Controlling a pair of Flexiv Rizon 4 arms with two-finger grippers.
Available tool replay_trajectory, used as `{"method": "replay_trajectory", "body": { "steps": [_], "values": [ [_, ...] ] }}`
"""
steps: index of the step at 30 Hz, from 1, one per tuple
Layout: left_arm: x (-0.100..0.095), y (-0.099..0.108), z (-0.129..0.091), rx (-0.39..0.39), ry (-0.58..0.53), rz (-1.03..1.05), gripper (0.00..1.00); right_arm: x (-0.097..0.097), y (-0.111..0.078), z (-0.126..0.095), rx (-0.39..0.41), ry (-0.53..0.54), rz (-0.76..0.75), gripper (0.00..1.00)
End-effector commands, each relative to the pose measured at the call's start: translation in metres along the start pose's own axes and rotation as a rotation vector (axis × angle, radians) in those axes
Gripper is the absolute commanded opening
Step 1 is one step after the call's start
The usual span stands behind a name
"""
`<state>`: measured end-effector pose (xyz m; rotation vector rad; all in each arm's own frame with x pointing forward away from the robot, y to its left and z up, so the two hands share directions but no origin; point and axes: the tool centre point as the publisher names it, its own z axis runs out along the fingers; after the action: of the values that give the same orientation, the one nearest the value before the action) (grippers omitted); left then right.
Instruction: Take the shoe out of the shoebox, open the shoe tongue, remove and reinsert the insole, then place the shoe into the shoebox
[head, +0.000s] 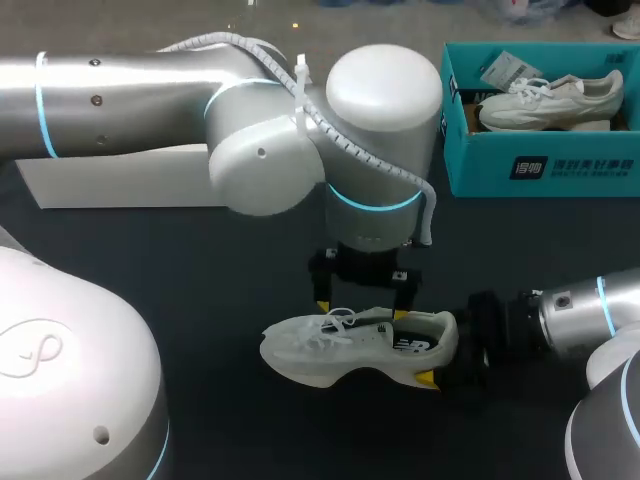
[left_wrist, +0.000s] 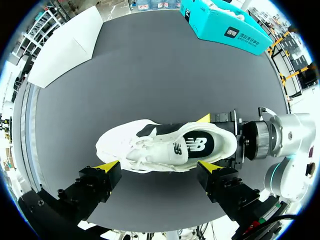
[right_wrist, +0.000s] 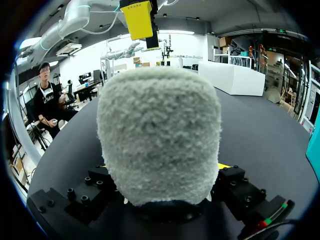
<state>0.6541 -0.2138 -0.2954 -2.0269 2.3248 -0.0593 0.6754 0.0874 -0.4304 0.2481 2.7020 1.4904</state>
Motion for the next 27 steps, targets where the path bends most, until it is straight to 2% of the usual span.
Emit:
{"method": "replay_trajectory", "body": {
  "steps": [1,7,14,27],
  "values": [
    [0.008,-0.002,0.021,-0.008,-0.016,0.011,1.00,0.001,0.001,0.001,0.004,-0.003,0.000,0.00],
    [0.012,-0.006,0.039,-0.012,-0.016,0.008,1.00,0.001,0.001,0.001,0.004,-0.003,0.000,0.00],
    [0.015,-0.010,0.049,-0.010,-0.097,0.052,1.00,0.001,0.001,0.001,0.004,-0.003,0.000,0.00],
    [0.023,-0.015,0.064,-0.032,-0.118,0.089,1.00,0.001,0.001,0.001,0.004,-0.003,0.000,0.00]
  ]
}}
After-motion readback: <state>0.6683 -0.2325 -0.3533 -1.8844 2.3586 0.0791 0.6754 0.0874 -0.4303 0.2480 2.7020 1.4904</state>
